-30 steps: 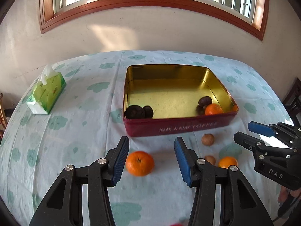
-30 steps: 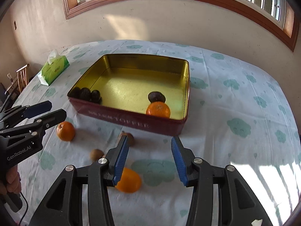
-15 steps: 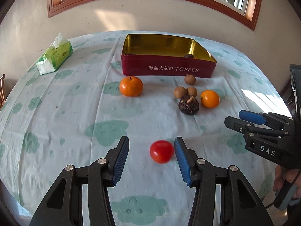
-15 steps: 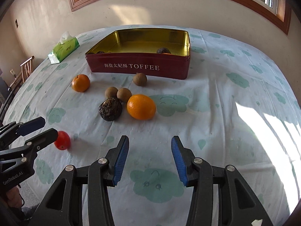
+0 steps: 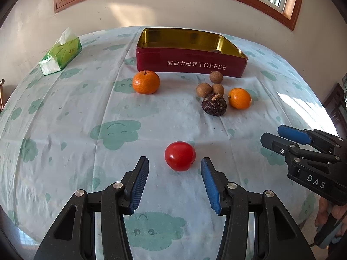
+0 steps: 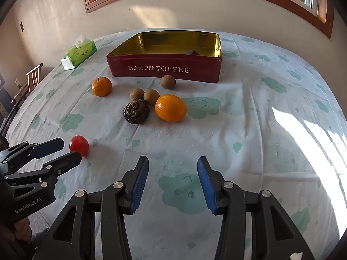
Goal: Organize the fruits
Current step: 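Move the left gripper to the red tomato and the right toward the orange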
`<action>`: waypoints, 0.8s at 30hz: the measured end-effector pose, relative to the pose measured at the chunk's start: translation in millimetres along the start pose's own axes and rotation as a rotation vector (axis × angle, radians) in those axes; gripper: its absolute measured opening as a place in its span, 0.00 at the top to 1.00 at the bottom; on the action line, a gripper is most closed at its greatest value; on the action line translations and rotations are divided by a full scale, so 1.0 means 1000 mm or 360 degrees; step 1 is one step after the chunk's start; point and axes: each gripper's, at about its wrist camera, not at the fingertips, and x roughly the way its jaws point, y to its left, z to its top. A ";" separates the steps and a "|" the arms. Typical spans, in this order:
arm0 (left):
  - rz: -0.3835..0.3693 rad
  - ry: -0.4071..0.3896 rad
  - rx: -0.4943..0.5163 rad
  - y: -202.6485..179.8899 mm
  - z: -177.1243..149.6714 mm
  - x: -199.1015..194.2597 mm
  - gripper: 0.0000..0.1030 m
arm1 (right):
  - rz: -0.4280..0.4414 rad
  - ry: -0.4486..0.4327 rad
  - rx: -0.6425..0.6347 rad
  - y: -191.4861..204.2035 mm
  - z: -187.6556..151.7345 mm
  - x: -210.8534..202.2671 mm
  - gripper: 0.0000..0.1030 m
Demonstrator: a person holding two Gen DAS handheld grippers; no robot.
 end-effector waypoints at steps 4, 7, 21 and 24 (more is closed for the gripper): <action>0.0027 -0.0006 0.0001 0.000 0.000 0.004 0.50 | -0.0001 0.0003 0.0000 0.001 -0.001 0.001 0.57; 0.0034 -0.0005 0.0004 -0.001 0.000 0.005 0.50 | -0.0013 0.0006 -0.0010 0.001 -0.002 0.001 0.57; 0.0038 -0.0003 -0.0014 0.001 -0.002 0.014 0.50 | 0.0002 0.0029 -0.0003 0.003 -0.004 0.011 0.57; 0.0038 -0.0012 -0.0009 0.002 -0.003 0.014 0.50 | -0.0005 0.0026 -0.0007 0.002 -0.002 0.013 0.57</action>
